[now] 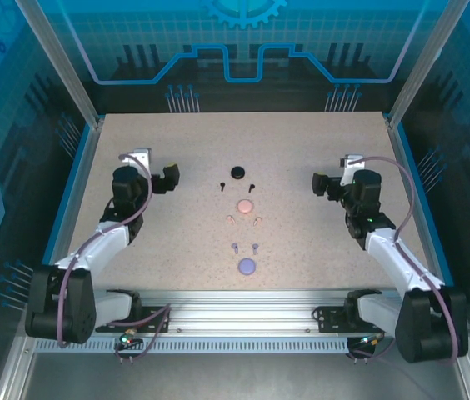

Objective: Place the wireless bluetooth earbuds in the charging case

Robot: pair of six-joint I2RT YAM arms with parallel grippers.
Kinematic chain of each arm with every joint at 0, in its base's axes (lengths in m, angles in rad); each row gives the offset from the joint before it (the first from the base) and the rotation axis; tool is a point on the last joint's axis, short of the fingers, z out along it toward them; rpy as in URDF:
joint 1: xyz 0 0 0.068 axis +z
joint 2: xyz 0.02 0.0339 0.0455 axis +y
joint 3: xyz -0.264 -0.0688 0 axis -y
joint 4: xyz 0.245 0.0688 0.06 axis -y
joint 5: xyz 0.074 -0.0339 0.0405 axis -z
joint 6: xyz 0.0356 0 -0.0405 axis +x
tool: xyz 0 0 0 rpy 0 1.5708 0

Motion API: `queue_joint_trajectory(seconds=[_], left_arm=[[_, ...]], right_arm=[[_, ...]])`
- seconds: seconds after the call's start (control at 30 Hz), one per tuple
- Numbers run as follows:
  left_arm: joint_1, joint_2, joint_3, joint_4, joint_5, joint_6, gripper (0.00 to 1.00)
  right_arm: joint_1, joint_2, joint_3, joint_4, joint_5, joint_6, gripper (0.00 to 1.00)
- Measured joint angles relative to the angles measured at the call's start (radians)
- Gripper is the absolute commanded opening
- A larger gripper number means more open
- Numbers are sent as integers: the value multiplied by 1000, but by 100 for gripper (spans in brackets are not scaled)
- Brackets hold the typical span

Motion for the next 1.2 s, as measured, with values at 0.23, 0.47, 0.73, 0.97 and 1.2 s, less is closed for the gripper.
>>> queue_joint_trajectory(seconds=[0.23,0.47,0.73,0.97,1.2], left_arm=[[-141,-46,203,-277,-39,-163,99],[-227,-116,179,-419,-64,-294,99],[-245,-215,82,-504,-79,-417,99],[-249,-255,16,-533,-77,-477,99],[-250,-310,-18,-548,-78,-498,99]], right_arm=[[175,-57,138,-252,-23,47,100],[478,-43,216,-511,77,159,94],[788,23,216,-709,243,477,93],[1036,272,348,-876,381,724,94],[1181,531,518,-996,445,895,94]])
